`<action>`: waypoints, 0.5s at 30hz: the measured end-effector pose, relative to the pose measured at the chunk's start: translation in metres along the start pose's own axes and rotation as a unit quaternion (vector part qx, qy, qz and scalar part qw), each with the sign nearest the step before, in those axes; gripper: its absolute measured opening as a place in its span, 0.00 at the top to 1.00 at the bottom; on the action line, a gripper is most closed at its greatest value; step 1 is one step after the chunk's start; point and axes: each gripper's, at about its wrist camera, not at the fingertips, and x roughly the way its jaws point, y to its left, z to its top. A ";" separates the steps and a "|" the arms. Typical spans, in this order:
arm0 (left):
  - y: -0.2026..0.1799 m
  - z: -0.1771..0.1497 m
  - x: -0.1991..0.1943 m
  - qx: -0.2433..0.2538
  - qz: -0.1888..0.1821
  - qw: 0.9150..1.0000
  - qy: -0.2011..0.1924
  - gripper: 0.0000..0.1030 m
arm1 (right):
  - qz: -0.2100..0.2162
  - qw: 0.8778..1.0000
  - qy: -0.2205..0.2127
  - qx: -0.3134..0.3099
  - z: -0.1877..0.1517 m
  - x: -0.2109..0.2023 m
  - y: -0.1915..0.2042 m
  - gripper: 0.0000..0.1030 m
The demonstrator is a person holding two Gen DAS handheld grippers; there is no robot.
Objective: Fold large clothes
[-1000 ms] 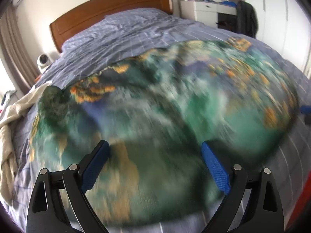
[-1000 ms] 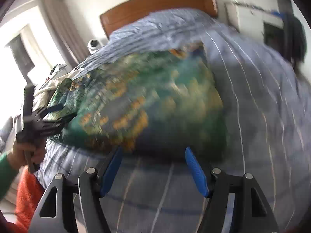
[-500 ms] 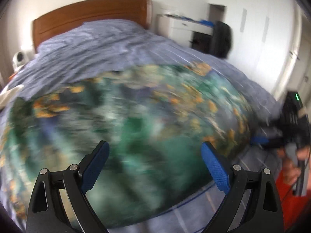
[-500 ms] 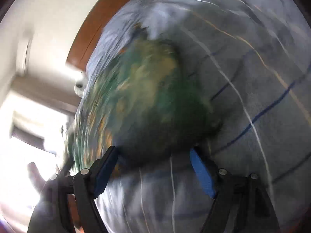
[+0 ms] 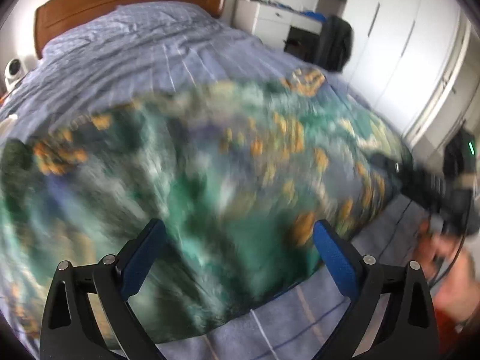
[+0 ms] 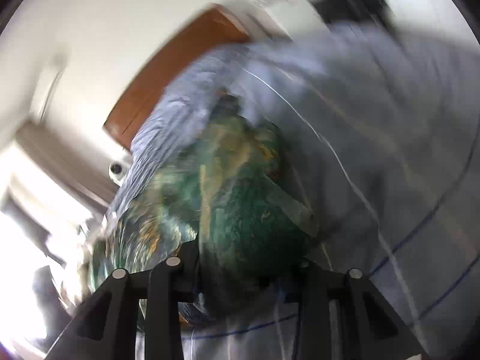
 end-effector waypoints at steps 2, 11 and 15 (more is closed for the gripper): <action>-0.009 0.027 -0.028 0.006 -0.018 1.000 -0.017 0.05 | -0.004 0.996 -0.028 -0.083 0.002 -0.015 0.035 0.68; -0.038 0.105 -0.069 0.058 -0.057 0.996 0.026 0.04 | 0.022 0.896 -0.096 -0.432 -0.046 -0.043 0.194 0.68; -0.032 0.098 -0.033 0.084 0.044 0.990 0.105 0.17 | 0.037 0.832 -0.101 -0.544 -0.100 -0.040 0.233 0.68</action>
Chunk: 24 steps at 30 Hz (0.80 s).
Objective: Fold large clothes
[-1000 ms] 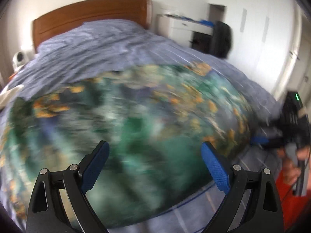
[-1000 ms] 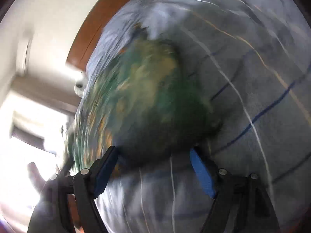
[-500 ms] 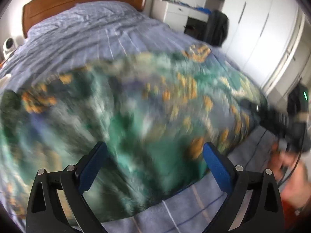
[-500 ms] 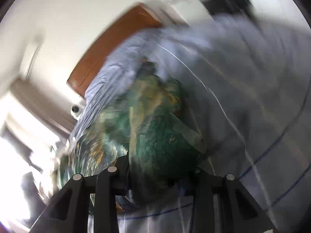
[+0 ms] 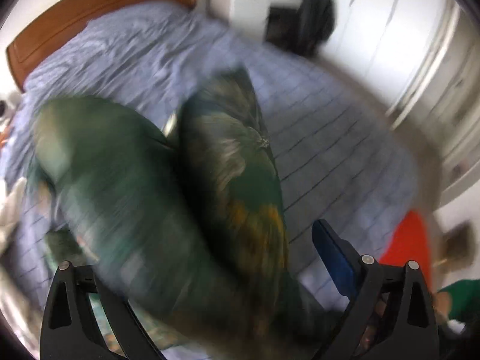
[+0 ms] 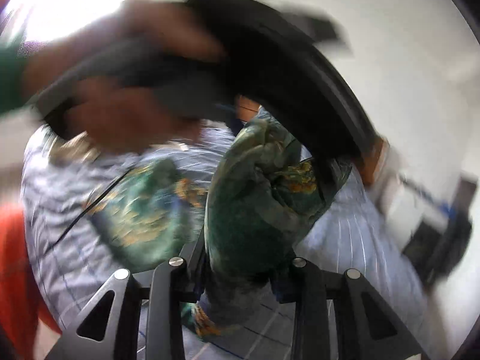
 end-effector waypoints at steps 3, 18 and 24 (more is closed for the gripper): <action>0.006 -0.010 0.017 -0.006 0.038 0.999 0.029 0.68 | 0.019 0.999 -0.010 -0.042 0.004 -0.006 0.029 0.69; 0.172 -0.079 -0.007 -0.149 -0.005 0.989 -0.015 0.72 | 0.153 0.971 0.052 0.176 0.021 0.013 -0.064 0.53; 0.219 -0.128 0.011 -0.229 -0.053 0.972 -0.027 0.70 | 0.220 0.955 0.094 0.177 0.032 0.092 -0.039 0.59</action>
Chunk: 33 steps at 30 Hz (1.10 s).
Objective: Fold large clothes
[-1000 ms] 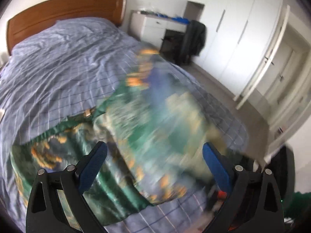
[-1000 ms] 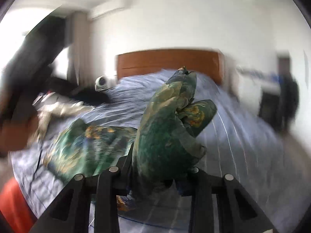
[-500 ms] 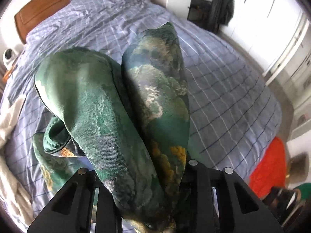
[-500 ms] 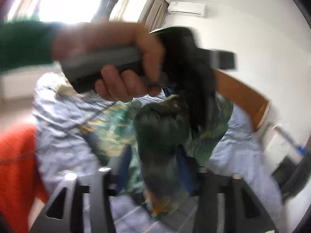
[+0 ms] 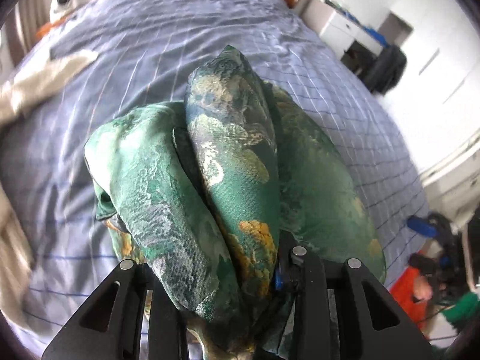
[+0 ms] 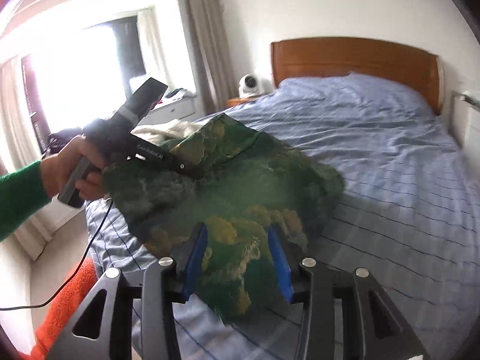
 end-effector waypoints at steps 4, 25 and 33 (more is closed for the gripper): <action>0.028 -0.010 0.016 -0.041 -0.029 0.999 -0.002 0.65 | 0.002 0.997 0.073 -0.011 -0.005 0.065 -0.003 0.59; 0.084 -0.050 0.038 -0.091 -0.106 0.990 -0.025 0.55 | 0.031 0.993 0.107 0.031 0.095 0.192 -0.026 0.59; 0.106 -0.056 0.054 -0.109 -0.137 0.984 -0.028 0.56 | 0.044 0.984 0.175 0.001 0.059 0.290 -0.020 0.59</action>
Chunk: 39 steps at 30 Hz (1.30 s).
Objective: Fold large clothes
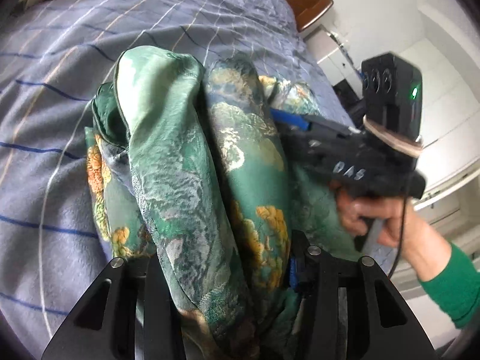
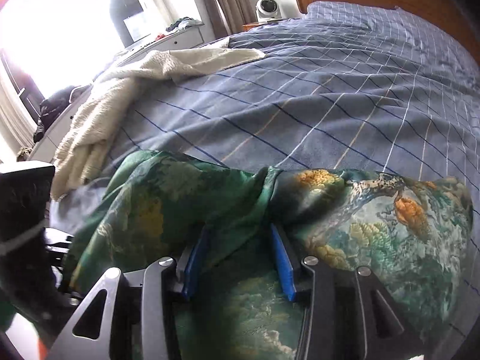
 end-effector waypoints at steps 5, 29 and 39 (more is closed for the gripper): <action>0.006 0.003 0.003 -0.011 -0.007 1.000 -0.001 0.57 | -0.039 0.999 -0.004 -0.016 -0.004 0.011 0.005 0.59; -0.020 0.004 0.000 0.009 0.011 1.000 -0.007 0.52 | -0.067 0.997 -0.016 -0.019 -0.181 -0.145 0.056 0.58; -0.033 0.003 -0.036 -0.016 0.009 1.000 -0.024 0.39 | -0.066 0.997 -0.023 -0.018 -0.177 -0.155 0.059 0.55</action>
